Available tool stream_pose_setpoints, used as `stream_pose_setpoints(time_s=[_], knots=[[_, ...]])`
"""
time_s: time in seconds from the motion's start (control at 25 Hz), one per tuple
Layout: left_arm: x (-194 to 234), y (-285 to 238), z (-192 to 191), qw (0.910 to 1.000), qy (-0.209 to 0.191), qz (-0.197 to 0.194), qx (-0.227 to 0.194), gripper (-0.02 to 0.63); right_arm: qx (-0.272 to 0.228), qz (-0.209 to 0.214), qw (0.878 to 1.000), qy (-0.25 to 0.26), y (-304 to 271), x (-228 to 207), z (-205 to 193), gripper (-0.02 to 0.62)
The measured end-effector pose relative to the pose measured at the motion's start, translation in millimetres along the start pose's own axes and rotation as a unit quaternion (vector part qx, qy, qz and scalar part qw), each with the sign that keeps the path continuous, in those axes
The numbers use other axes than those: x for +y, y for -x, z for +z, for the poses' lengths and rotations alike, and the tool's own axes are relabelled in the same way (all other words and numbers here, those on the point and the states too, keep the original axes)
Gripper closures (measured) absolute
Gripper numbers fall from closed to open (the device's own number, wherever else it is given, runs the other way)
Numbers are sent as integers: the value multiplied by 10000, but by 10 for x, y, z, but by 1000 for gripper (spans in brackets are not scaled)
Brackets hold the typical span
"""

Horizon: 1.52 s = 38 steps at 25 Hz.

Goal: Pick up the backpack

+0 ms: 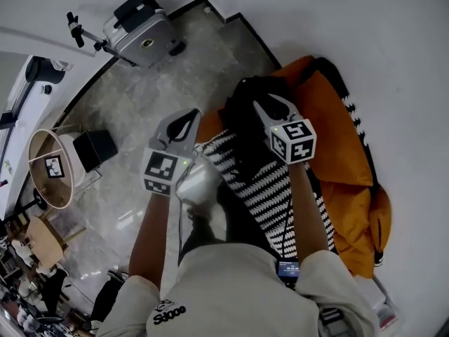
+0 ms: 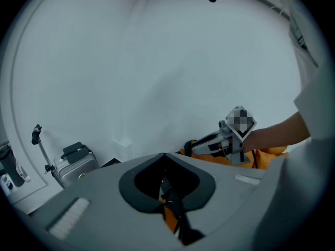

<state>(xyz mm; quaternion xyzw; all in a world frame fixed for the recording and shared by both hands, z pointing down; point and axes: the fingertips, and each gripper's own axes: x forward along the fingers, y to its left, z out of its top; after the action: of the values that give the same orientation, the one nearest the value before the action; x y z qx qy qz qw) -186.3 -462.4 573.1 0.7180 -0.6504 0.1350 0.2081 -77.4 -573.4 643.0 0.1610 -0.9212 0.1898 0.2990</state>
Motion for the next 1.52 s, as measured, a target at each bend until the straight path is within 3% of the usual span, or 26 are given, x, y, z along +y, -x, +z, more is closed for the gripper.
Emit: stream_pose_setpoints(time_s=[0.84, 1.4, 1.52], knots=[[151, 48, -290, 9990, 109, 231, 360, 595, 696, 22, 9975, 74, -907, -341, -467, 453], [144, 51, -419, 9988, 216, 210, 388, 595, 1068, 71, 9931, 473, -1101, -355, -497, 512], [161, 82, -437, 9987, 237, 237, 381, 595, 1113, 74, 9922, 559, -1102, -339, -512, 553]])
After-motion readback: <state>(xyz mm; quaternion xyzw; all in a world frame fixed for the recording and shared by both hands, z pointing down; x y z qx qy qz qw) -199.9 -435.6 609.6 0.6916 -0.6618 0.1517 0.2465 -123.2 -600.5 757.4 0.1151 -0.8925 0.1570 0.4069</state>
